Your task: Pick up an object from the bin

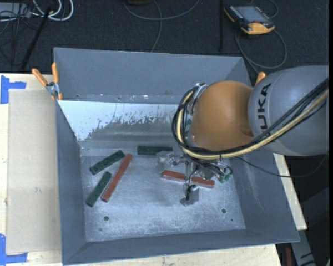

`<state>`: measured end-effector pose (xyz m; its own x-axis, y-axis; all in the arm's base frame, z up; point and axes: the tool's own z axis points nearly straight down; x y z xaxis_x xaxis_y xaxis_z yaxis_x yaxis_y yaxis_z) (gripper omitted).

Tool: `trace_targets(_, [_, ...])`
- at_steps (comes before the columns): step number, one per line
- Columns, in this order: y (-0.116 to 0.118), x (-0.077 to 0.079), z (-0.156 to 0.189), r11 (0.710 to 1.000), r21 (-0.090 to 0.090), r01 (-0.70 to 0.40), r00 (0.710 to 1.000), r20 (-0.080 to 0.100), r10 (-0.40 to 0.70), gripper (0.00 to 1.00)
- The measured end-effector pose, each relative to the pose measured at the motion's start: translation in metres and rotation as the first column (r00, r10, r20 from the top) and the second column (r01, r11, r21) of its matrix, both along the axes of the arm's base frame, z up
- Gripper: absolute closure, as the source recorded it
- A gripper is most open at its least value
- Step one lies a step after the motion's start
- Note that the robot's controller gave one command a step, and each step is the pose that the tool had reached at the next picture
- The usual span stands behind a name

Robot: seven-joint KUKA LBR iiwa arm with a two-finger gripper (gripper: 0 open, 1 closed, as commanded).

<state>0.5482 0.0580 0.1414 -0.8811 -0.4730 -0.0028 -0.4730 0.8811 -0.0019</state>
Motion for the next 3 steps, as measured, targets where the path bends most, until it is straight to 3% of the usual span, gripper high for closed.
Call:
trace_targets(1, [-0.051, 0.033, -0.075, 1.000, 0.000, -0.014, 1.000, -0.004, 0.014, 0.00])
trace_targets(2, [-0.049, 0.033, -0.071, 1.000, 0.001, -0.017, 1.000, -0.005, 0.017, 1.00])
trace_targets(3, [-0.037, 0.069, 0.031, 0.997, 0.001, -0.081, 0.997, 0.007, 0.081, 1.00])
